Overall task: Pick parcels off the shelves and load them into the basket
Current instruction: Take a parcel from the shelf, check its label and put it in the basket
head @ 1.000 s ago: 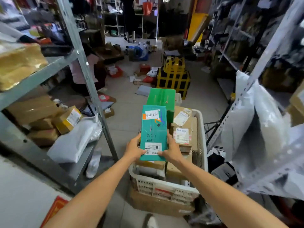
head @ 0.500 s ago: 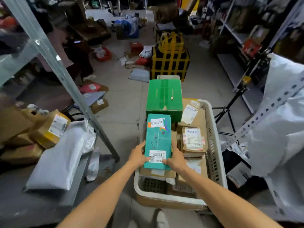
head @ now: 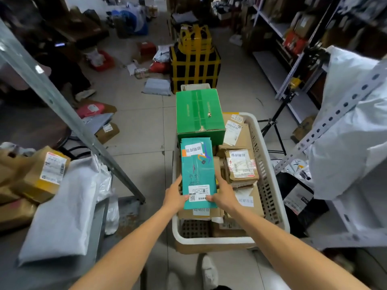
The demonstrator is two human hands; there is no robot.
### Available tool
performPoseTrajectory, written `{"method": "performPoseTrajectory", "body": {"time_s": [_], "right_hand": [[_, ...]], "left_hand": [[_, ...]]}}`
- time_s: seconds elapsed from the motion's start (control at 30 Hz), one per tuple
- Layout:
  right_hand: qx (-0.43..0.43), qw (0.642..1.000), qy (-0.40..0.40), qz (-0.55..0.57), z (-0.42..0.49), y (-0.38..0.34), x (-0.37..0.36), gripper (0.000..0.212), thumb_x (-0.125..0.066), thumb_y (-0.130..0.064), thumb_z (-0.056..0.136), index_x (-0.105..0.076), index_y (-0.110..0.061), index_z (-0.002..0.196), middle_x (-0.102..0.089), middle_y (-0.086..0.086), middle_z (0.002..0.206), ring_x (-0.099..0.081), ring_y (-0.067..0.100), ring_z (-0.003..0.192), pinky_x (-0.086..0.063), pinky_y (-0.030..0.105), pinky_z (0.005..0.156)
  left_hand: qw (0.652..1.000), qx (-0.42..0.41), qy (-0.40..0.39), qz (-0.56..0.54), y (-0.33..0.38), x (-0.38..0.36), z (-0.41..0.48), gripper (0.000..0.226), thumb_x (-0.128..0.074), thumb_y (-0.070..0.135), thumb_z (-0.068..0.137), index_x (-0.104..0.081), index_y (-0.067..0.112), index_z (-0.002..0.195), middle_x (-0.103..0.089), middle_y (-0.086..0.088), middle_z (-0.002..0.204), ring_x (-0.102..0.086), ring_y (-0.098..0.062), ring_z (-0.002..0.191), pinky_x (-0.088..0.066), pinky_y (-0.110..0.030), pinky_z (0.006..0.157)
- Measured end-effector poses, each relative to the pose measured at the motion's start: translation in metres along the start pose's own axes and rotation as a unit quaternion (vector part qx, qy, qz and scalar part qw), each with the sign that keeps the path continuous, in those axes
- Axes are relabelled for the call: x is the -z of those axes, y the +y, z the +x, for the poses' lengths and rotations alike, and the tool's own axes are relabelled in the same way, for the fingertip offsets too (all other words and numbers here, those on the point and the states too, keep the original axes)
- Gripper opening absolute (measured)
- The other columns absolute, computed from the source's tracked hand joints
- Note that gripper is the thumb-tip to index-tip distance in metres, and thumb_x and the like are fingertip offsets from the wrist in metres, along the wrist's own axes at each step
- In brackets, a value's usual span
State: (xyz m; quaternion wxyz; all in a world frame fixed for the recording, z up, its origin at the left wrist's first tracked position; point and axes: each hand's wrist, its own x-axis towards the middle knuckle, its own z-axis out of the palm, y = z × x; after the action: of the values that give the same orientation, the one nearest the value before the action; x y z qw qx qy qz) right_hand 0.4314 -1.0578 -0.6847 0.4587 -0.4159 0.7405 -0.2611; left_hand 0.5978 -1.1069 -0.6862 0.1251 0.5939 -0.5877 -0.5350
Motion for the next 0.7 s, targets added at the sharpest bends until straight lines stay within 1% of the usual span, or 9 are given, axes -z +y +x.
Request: {"method": "performPoseTrajectory", "body": {"time_s": [0.1,0.17,0.23,0.33,0.47,0.53,0.63,0.7], "right_hand": [[0.003,1.0,-0.008,-0.003,0.0,-0.004,-0.005,0.082,-0.069,0.004,0.08,-0.029,-0.028,0.144,-0.059,0.0,0.121,-0.058,0.011,0.1,-0.052,0.017,0.061],[0.009,1.0,-0.006,-0.011,0.001,-0.007,-0.009,0.081,-0.069,0.003,0.081,-0.029,-0.027,0.143,-0.059,0.003,0.124,-0.057,0.01,0.1,-0.052,0.018,0.065],[0.013,1.0,-0.003,-0.019,0.002,-0.008,-0.011,0.079,-0.069,0.002,0.081,-0.028,-0.027,0.143,-0.059,0.003,0.125,-0.056,0.01,0.099,-0.05,0.017,0.064],[0.016,1.0,0.001,-0.022,0.002,-0.005,-0.011,0.083,-0.07,0.001,0.08,-0.027,-0.03,0.144,-0.061,0.002,0.122,-0.058,0.01,0.098,-0.052,0.017,0.064],[0.013,1.0,0.007,-0.005,-0.001,-0.001,-0.011,0.086,-0.071,0.003,0.079,-0.028,-0.033,0.145,-0.062,0.0,0.12,-0.059,0.01,0.095,-0.051,0.015,0.058],[0.013,1.0,0.013,-0.002,0.0,-0.003,-0.013,0.086,-0.071,0.004,0.078,-0.03,-0.032,0.145,-0.062,0.0,0.121,-0.059,0.01,0.096,-0.052,0.017,0.063],[0.012,1.0,0.022,-0.003,0.001,-0.007,-0.015,0.082,-0.071,0.005,0.077,-0.033,-0.029,0.142,-0.062,0.003,0.124,-0.061,0.014,0.101,-0.056,0.028,0.076],[0.011,1.0,0.023,-0.005,-0.001,-0.009,-0.015,0.082,-0.07,0.005,0.077,-0.033,-0.028,0.142,-0.061,0.004,0.125,-0.061,0.017,0.106,-0.056,0.031,0.08]], "left_hand": [[1.0,-0.003,0.001,0.003,-0.001,0.006,-0.001,0.068,-0.063,0.004,0.088,-0.035,0.029,0.144,-0.059,-0.005,0.128,-0.063,-0.022,0.112,-0.057,-0.033,0.078],[1.0,-0.008,-0.001,0.007,0.001,0.01,-0.001,0.063,-0.063,0.005,0.088,-0.039,0.028,0.141,-0.06,-0.004,0.127,-0.063,-0.022,0.11,-0.057,-0.032,0.076],[1.0,-0.013,0.0,0.004,0.001,0.01,0.0,0.06,-0.064,0.005,0.087,-0.042,0.028,0.138,-0.06,-0.004,0.126,-0.064,-0.022,0.109,-0.057,-0.032,0.076],[1.0,-0.022,0.002,-0.001,-0.002,0.008,0.002,0.059,-0.064,0.006,0.088,-0.042,0.029,0.137,-0.061,-0.003,0.125,-0.065,-0.02,0.107,-0.056,-0.025,0.068],[1.0,-0.026,0.007,0.006,-0.007,0.004,0.003,0.062,-0.062,0.005,0.088,-0.039,0.031,0.14,-0.061,0.0,0.123,-0.065,-0.02,0.107,-0.054,-0.02,0.062],[1.0,-0.021,0.017,0.009,-0.009,0.003,0.005,0.061,-0.063,0.005,0.088,-0.04,0.032,0.139,-0.061,0.002,0.122,-0.065,-0.02,0.107,-0.052,-0.017,0.058],[0.999,-0.022,0.029,0.032,-0.01,0.003,0.008,0.055,-0.067,0.01,0.087,-0.047,0.03,0.133,-0.063,0.001,0.122,-0.066,-0.018,0.103,-0.052,-0.016,0.055],[0.997,-0.025,0.031,0.06,-0.009,0.003,0.01,0.047,-0.067,0.011,0.086,-0.05,0.027,0.127,-0.063,-0.001,0.122,-0.067,-0.019,0.102,-0.052,-0.015,0.053]]}}
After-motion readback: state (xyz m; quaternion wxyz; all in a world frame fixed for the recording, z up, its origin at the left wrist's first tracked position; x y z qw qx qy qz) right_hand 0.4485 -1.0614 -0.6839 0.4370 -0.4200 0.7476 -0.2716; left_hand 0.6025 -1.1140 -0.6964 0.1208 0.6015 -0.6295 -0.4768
